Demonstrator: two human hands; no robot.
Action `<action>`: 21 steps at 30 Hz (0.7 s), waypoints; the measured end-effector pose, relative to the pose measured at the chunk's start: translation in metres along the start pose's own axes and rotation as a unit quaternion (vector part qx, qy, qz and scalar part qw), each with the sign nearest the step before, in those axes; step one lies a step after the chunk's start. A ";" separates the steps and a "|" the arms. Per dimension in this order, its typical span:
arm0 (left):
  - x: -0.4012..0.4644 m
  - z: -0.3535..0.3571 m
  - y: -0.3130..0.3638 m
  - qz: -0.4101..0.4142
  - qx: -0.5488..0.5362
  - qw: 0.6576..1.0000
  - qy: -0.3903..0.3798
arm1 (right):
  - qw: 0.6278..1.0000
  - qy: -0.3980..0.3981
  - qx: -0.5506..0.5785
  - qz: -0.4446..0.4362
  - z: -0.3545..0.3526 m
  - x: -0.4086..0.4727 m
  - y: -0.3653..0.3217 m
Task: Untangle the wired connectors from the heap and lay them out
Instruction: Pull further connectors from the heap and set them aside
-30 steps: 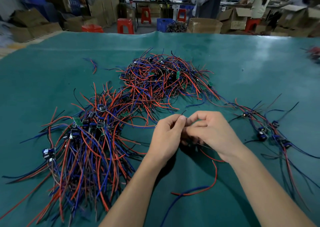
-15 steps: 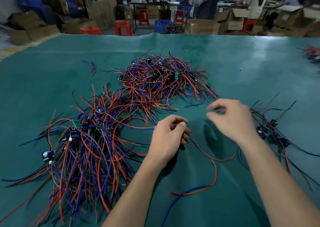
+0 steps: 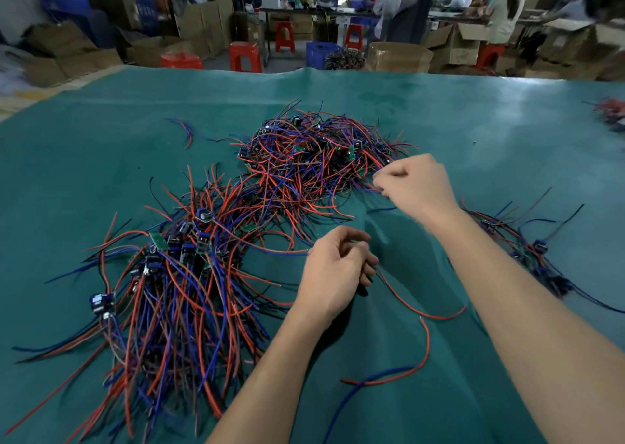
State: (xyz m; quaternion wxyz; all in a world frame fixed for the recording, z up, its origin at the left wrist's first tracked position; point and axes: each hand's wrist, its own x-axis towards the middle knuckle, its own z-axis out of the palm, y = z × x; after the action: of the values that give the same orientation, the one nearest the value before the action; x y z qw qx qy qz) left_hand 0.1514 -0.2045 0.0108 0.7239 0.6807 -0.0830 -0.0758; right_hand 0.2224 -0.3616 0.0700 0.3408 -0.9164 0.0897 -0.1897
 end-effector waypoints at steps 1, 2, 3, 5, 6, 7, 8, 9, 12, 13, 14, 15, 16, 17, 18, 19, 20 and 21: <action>0.000 0.000 0.000 0.005 0.000 1.000 0.002 | 1.000 0.002 0.022 -0.007 -0.004 -0.010 -0.002; 0.000 0.000 0.000 0.010 -0.002 1.000 0.005 | 0.998 -0.008 0.055 -0.012 -0.009 -0.021 -0.004; 0.001 0.000 0.001 0.013 -0.010 1.000 0.007 | 0.994 -0.032 0.103 -0.017 -0.014 -0.034 -0.007; 0.001 0.000 0.003 0.007 -0.038 0.999 0.009 | 0.969 -0.115 0.218 -0.013 -0.021 -0.060 -0.012; 0.001 0.000 0.004 0.000 -0.055 0.998 0.009 | 0.953 -0.159 0.257 -0.010 -0.024 -0.072 -0.014; 0.000 -0.001 0.005 -0.005 -0.066 0.998 0.010 | 0.940 -0.199 0.279 -0.009 -0.025 -0.083 -0.014; 0.000 -0.002 0.005 -0.005 -0.066 0.998 0.010 | 0.927 -0.236 0.289 -0.012 -0.026 -0.094 -0.014; -0.001 -0.004 0.005 -0.002 -0.056 0.998 0.009 | 0.915 -0.274 0.294 -0.018 -0.026 -0.103 -0.014; -0.003 -0.005 0.005 0.005 -0.020 1.000 -0.010 | 0.879 -0.364 0.306 -0.029 -0.024 -0.115 -0.012; -0.003 -0.005 0.005 0.006 -0.010 1.000 -0.014 | 0.869 -0.389 0.305 -0.029 -0.022 -0.117 -0.011; -0.003 -0.005 0.005 0.006 0.003 1.000 -0.015 | 0.858 -0.414 0.302 -0.030 -0.021 -0.117 -0.011; -0.003 -0.005 0.004 0.006 0.014 1.000 -0.015 | 0.847 -0.439 0.299 -0.030 -0.020 -0.118 -0.010; -0.003 -0.005 0.004 0.006 0.020 1.000 -0.015 | 0.836 -0.459 0.301 -0.030 -0.019 -0.118 -0.010; -0.003 -0.006 0.005 0.007 0.021 1.000 -0.014 | 0.831 -0.463 0.305 -0.027 -0.019 -0.118 -0.008; -0.003 -0.006 0.005 0.008 0.018 1.000 -0.011 | 0.841 -0.445 0.306 -0.015 -0.019 -0.116 -0.005; -0.003 -0.006 0.006 0.008 0.010 1.000 -0.008 | 0.864 -0.404 0.301 0.010 -0.020 -0.113 -0.002; -0.003 -0.005 0.006 0.006 -0.002 1.000 -0.006 | 0.891 -0.345 0.291 0.042 -0.021 -0.109 0.002; -0.003 -0.004 0.007 0.004 -0.014 1.000 -0.007 | 0.914 -0.281 0.282 0.075 -0.021 -0.104 0.008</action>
State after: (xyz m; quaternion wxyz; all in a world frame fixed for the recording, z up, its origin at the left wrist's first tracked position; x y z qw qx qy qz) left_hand 0.1489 -0.1992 0.0176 0.7330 0.6696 -0.0896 -0.0790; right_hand 0.1183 -0.3491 0.0495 0.6093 -0.7885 0.0012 0.0840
